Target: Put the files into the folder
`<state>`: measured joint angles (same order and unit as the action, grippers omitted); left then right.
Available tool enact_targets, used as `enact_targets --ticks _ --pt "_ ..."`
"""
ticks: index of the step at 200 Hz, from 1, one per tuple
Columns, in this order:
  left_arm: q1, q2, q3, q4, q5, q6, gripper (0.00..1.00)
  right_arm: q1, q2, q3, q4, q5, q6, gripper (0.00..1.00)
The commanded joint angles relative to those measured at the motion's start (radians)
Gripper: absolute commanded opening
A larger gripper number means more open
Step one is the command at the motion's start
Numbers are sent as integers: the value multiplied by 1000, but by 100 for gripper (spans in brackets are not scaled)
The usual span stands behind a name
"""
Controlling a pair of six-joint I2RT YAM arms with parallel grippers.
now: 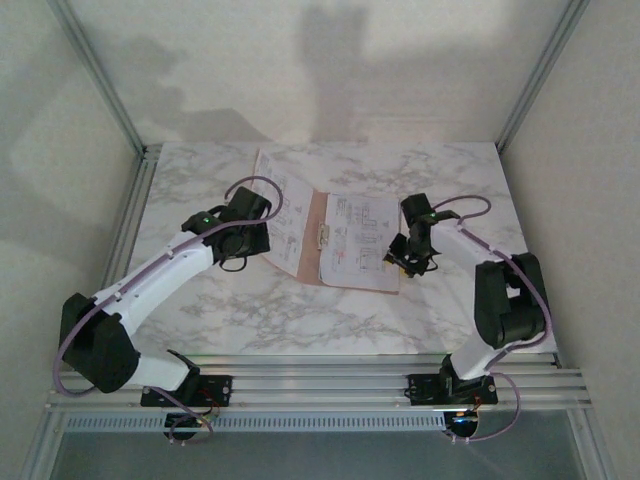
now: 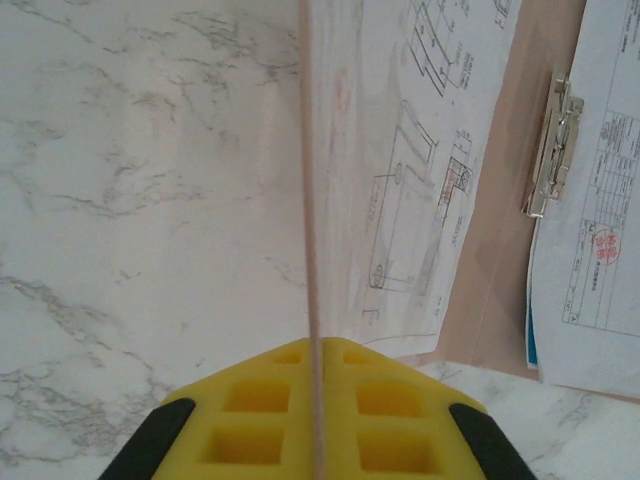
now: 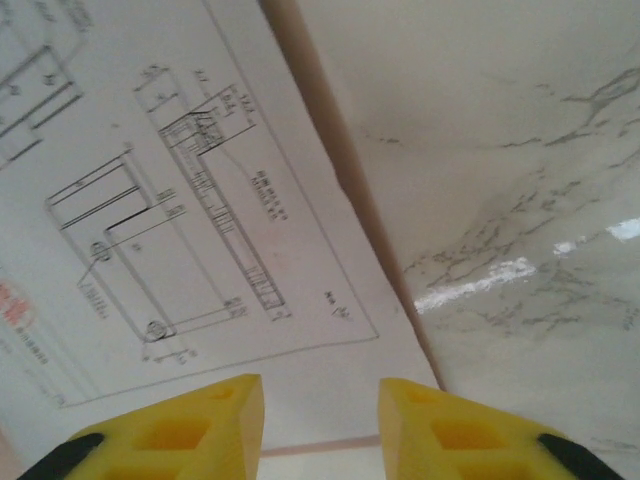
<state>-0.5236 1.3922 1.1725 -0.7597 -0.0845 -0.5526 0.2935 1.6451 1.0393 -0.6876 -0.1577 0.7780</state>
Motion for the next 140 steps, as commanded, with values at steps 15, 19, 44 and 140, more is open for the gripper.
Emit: enact_targets --ticks 15,19,44,140 --pt "-89 36 111 -63 -85 17 0 6 96 -6 6 -6 -1 34" --pt "-102 44 124 -65 -91 17 0 6 105 -6 4 -8 -1 34" --pt "-193 99 203 -73 -105 10 3 6 138 -14 13 -26 3 34" --pt "-444 406 509 95 208 63 58 6 87 16 -32 48 10 42"
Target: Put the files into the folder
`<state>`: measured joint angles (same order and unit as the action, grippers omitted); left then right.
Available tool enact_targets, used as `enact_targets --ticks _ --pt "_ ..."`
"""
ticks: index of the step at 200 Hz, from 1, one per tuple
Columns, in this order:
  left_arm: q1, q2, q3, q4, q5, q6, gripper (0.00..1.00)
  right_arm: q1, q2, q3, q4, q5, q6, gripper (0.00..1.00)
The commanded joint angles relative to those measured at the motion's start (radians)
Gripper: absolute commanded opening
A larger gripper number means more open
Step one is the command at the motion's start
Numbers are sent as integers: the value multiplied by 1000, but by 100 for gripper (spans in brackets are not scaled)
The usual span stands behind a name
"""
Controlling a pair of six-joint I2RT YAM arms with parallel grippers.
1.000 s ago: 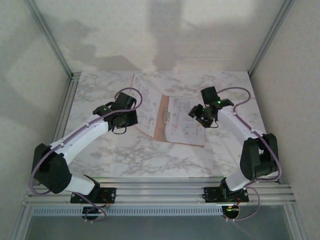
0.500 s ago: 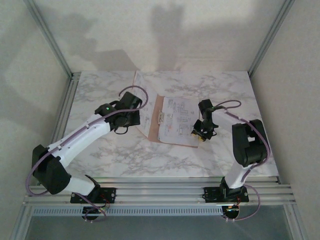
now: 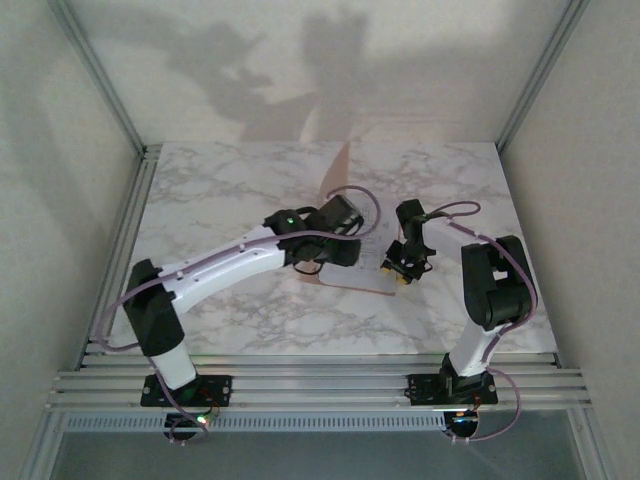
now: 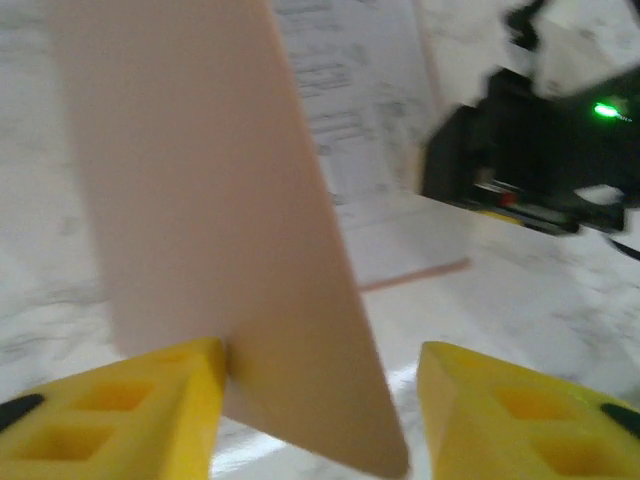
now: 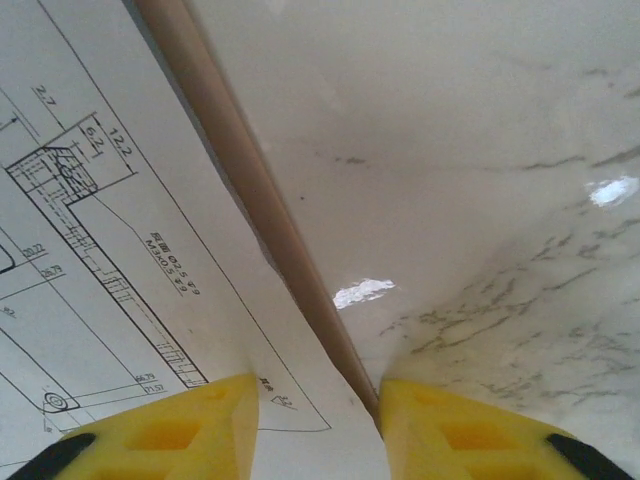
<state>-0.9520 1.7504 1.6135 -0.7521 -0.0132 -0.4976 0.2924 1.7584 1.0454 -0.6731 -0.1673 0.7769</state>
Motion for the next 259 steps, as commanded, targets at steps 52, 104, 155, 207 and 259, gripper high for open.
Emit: enact_targets --ticks 52,104,155,207,259 --pt "1 78 101 237 223 -69 71 7 -201 90 -275 383 69 58" --pt "147 -113 -87 359 174 -195 100 5 -364 181 -319 469 1 99" --pt "372 -384 -280 328 -53 -229 99 5 -600 100 -65 397 -189 99" --pt "456 -573 -405 142 -603 -243 99 -22 -659 -60 74 507 -320 99" --pt "458 -906 -935 567 -880 -38 100 -25 -737 -519 626 630 -586 99"
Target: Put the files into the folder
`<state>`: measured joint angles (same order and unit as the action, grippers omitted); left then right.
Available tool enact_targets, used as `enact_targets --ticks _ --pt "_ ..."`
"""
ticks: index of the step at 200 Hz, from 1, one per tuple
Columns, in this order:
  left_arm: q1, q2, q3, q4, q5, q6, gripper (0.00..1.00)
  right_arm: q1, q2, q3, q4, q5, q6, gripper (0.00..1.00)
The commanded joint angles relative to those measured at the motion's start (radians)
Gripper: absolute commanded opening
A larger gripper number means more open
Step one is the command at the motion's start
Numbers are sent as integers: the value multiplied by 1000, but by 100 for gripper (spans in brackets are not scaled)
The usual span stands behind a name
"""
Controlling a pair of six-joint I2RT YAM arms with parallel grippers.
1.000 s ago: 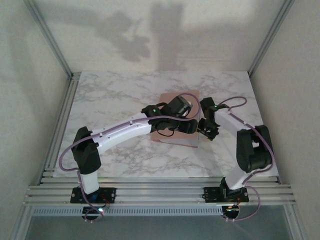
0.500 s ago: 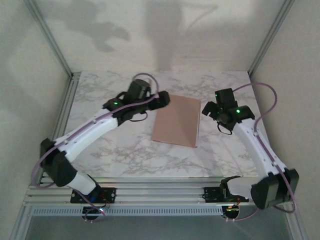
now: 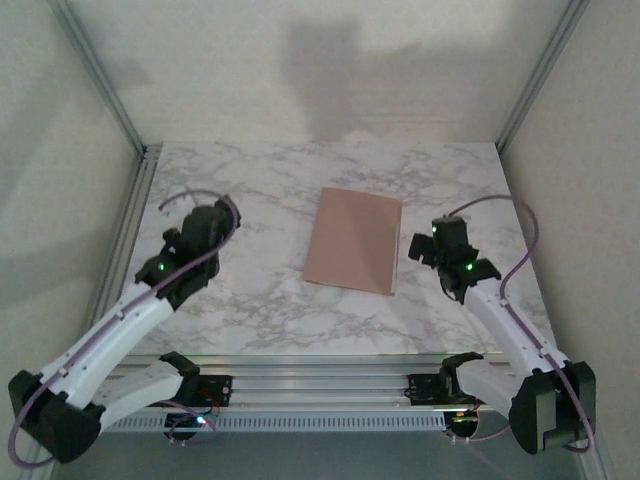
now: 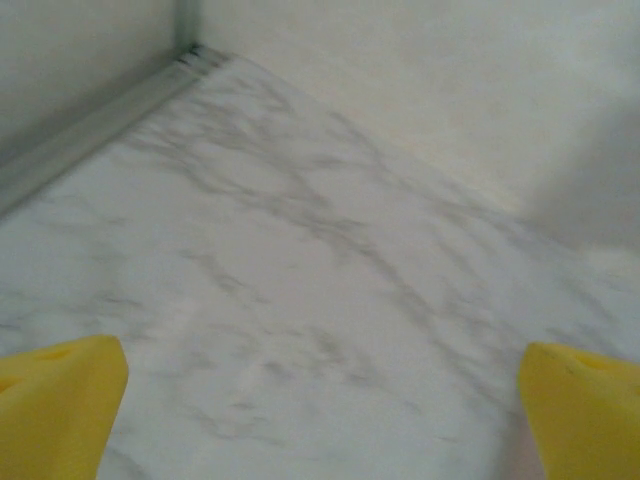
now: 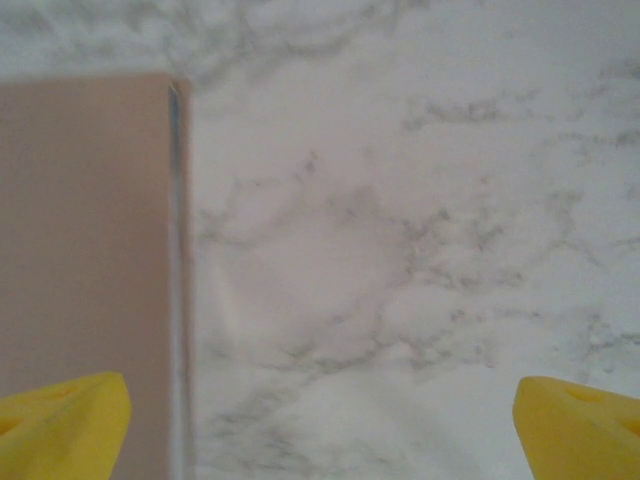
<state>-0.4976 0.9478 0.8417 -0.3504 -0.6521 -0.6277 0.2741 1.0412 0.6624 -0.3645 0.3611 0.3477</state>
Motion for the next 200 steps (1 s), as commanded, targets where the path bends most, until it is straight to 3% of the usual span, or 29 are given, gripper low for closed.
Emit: enact_targets --ticks 1,40,85,104,128,150,200 --pt "4 -107 -170 168 -247 92 100 -7 -20 -145 323 103 -161 99" --pt "37 -177 -322 201 -240 135 99 -52 122 -274 624 -16 -277 99" --pt "75 -197 -441 334 -212 204 100 -106 349 -184 888 -187 -342 99" --pt "108 -211 -479 384 -183 211 100 -129 435 -124 913 -219 -401 99" --pt "155 -213 -515 444 -142 214 100 -217 465 -173 1020 -289 -319 99" --pt "203 -191 -532 522 -102 233 100 -222 495 -275 1207 -286 -312 99" --pt "361 13 -536 798 26 302 99 -218 492 -270 1184 -277 -315 99"
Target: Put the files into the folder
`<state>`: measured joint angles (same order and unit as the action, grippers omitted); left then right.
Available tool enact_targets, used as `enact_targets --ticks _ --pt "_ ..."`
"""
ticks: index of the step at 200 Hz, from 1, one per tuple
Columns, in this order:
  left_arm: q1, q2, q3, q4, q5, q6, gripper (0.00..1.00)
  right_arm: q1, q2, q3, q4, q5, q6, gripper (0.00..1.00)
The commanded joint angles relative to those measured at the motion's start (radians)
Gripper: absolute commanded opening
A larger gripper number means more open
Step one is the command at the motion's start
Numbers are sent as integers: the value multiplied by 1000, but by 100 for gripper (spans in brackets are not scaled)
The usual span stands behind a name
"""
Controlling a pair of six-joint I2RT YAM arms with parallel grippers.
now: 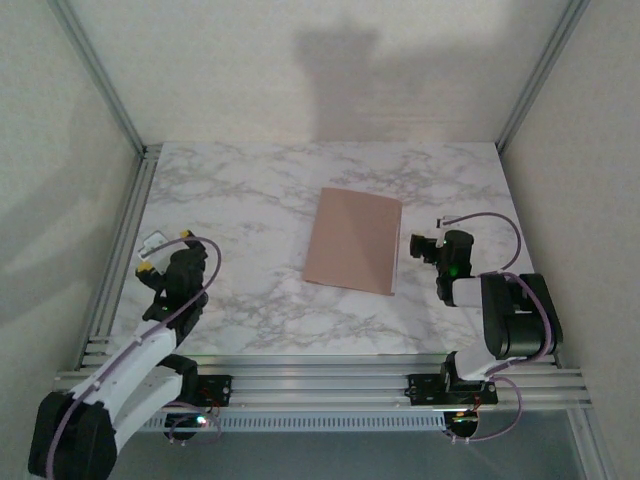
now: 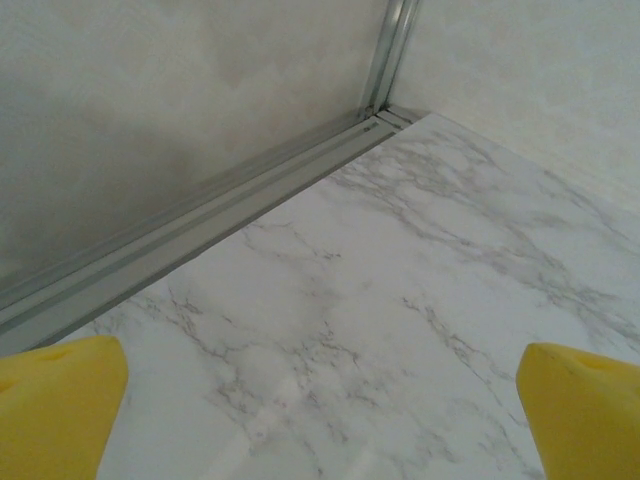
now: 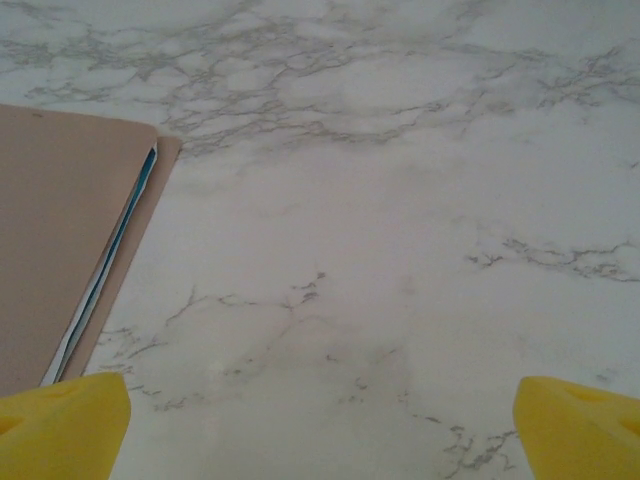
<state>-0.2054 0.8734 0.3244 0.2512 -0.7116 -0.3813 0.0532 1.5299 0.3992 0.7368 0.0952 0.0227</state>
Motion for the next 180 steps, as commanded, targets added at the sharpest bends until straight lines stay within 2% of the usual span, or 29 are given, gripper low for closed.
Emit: enact_targets --ticks 1,15,41,68,82,104,122,154,169,180 --pt "73 95 -19 204 92 57 99 4 4 -7 84 -11 10 99" --pt "132 187 5 271 162 83 99 5 4 -8 86 -8 9 99" --pt "198 385 2 511 265 128 99 17 6 -5 82 12 2 99" --pt "216 542 8 701 330 190 100 19 6 -4 82 14 0 99" --pt "221 578 41 695 375 230 99 19 6 -5 82 14 0 99" --pt "230 624 4 833 416 257 100 19 6 -5 82 15 0 99" --pt "225 623 -4 842 448 275 99 18 6 -5 81 15 0 99" --pt "221 602 -186 1154 451 279 99 18 6 -5 82 15 0 99" --pt "228 661 -251 1328 439 265 99 19 6 -5 82 16 0 99" --pt "234 644 -211 1210 452 256 99 19 6 -3 81 14 1 99"
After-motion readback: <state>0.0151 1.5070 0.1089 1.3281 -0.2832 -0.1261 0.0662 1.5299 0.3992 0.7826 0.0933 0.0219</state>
